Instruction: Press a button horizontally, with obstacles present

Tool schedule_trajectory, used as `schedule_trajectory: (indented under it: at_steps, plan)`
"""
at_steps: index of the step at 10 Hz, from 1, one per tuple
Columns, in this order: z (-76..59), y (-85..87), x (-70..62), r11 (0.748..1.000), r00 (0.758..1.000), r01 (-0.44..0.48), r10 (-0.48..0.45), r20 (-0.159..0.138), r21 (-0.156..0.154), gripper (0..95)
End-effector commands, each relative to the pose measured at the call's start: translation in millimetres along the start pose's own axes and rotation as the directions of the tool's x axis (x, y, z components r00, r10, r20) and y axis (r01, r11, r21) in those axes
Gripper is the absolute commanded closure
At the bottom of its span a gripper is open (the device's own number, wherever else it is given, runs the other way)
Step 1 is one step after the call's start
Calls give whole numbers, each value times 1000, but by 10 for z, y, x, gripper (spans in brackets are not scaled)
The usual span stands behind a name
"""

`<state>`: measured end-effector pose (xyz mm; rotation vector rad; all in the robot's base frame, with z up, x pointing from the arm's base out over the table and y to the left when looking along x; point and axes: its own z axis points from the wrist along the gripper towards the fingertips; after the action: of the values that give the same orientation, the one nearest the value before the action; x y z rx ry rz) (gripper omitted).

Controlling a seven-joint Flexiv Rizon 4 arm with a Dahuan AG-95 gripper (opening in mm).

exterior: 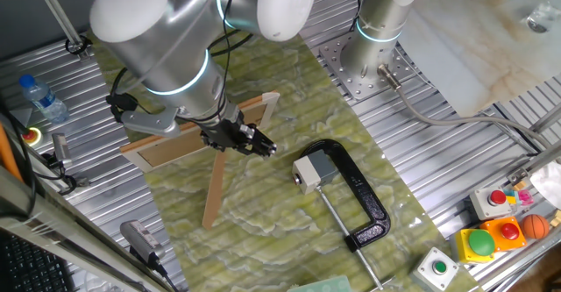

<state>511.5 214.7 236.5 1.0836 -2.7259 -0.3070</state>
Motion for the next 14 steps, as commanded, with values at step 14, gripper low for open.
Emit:
schedule_trajectory:
  at_steps: [14]
  plan:
    - [1061, 589, -173, 952, 956, 285, -290, -38, -108, 0]
